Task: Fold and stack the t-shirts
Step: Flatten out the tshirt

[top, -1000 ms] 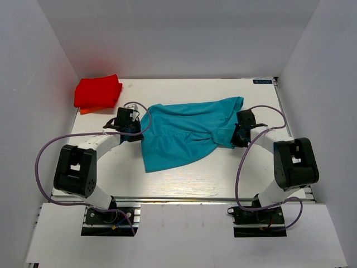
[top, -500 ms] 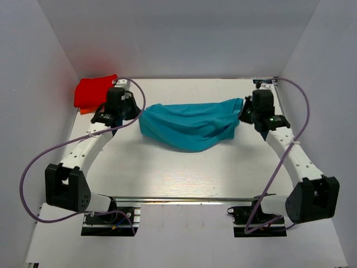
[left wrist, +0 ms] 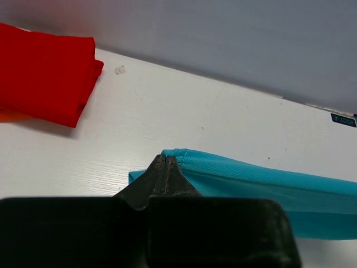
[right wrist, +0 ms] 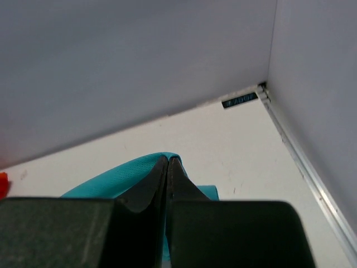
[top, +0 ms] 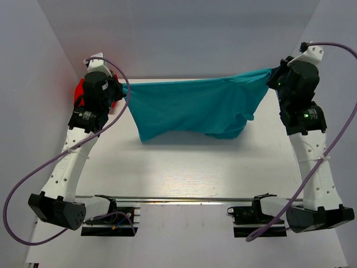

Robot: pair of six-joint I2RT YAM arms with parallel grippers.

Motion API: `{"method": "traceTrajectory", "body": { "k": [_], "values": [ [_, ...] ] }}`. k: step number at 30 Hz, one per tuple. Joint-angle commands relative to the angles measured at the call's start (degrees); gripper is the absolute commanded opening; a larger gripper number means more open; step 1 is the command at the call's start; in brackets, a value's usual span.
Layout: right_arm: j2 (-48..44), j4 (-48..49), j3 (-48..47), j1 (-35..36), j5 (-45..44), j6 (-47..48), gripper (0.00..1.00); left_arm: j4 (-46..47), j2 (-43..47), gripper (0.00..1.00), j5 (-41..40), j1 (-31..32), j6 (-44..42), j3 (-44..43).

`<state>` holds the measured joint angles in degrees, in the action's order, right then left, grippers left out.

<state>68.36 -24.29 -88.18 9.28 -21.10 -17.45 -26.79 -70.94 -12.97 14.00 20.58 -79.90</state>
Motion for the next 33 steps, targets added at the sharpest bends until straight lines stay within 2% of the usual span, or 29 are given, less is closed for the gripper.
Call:
{"method": "traceTrajectory", "body": {
  "k": [1, 11, 18, 23, 33],
  "values": [
    [-2.0, 0.9, -6.8, -0.7, -3.0, 6.3, 0.00, -1.4, 3.0, 0.00, -3.1, 0.0, -2.3, -5.0],
    [-7.3, 0.8, -17.7, -0.4, 2.4, 14.4, 0.00, 0.6, 10.4, 0.00, 0.4, 0.0, -8.8, -14.7],
    [-14.5, 4.1, -18.3, -0.4, 6.2, 21.1, 0.00, -2.2, 12.8, 0.00, 2.8, 0.0, -11.4, -21.2],
    [-20.3, 4.3, -19.0, -0.4, 7.3, 22.6, 0.00, -3.9, 15.4, 0.00, 6.0, 0.0, -12.7, -24.8],
    [-25.9, 0.2, -24.7, -0.6, 11.6, 23.5, 0.00, -8.4, 19.3, 0.00, 12.6, 0.0, -13.2, -31.5]
  ]
}}
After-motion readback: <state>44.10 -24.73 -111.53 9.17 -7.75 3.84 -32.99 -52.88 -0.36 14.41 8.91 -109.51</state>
